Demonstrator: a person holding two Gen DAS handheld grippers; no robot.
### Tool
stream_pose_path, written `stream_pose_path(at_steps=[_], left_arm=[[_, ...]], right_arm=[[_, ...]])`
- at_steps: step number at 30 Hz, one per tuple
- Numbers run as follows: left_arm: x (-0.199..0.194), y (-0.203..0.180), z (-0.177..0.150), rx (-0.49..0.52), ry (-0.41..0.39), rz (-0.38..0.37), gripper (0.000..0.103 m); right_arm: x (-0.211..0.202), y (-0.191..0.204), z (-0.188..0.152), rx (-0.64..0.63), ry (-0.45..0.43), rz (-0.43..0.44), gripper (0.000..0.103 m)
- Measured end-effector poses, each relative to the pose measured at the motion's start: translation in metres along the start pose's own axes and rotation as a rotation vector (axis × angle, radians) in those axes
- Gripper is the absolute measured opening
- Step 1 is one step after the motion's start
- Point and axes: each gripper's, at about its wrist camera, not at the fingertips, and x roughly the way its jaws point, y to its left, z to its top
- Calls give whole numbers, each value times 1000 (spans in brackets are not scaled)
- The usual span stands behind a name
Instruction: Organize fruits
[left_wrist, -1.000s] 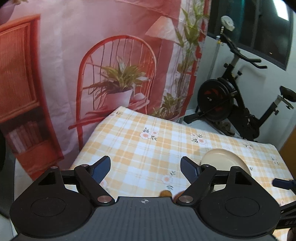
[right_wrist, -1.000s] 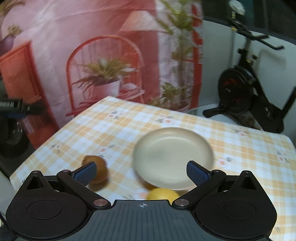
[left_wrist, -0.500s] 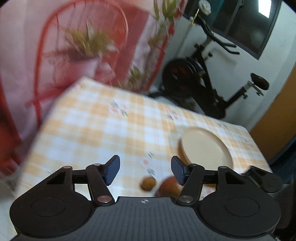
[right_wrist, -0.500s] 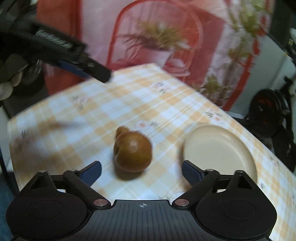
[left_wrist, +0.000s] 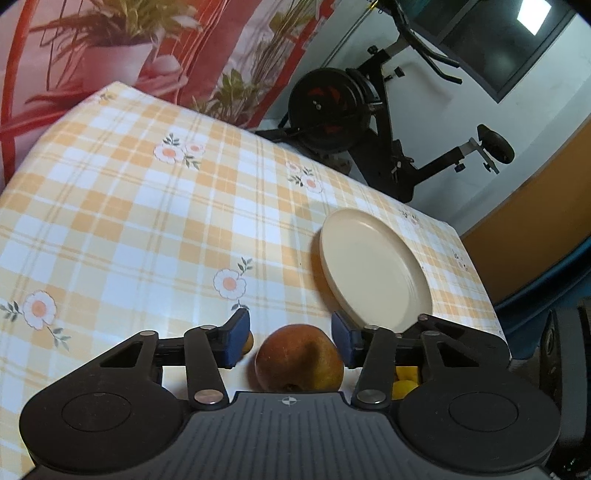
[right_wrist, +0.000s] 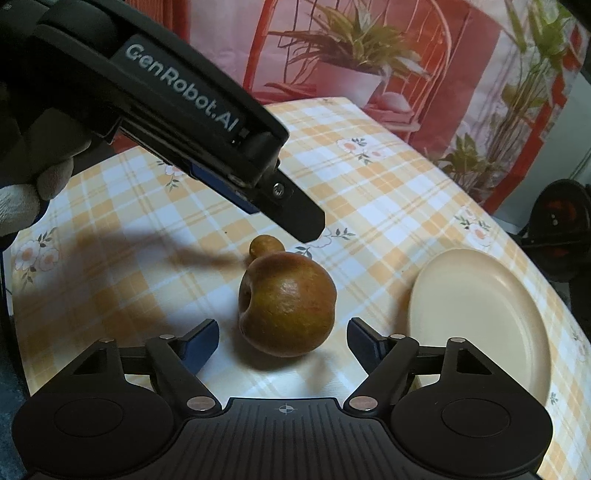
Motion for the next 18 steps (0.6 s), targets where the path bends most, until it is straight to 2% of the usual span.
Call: stream_pose_path(at_steps=[4,6,9,15,18], left_arm=[[4,-1,-4,0,19,-1,49],[6,-2,-4,0,28,-6,48],[8,-2,-4,-5,37,-21,48],[17,-2,-3,-27,56,-52,46],[25,-2,-3,-56,67,-72,45]], right_arm=[[9,-6,1,16,23,24,63],[12,-9,0,28,32,31,53],[12,-18,-2,90,33,66,52],[8,-54,-16,340,17,188,51],[4,-64,-21,399,3,211,51]])
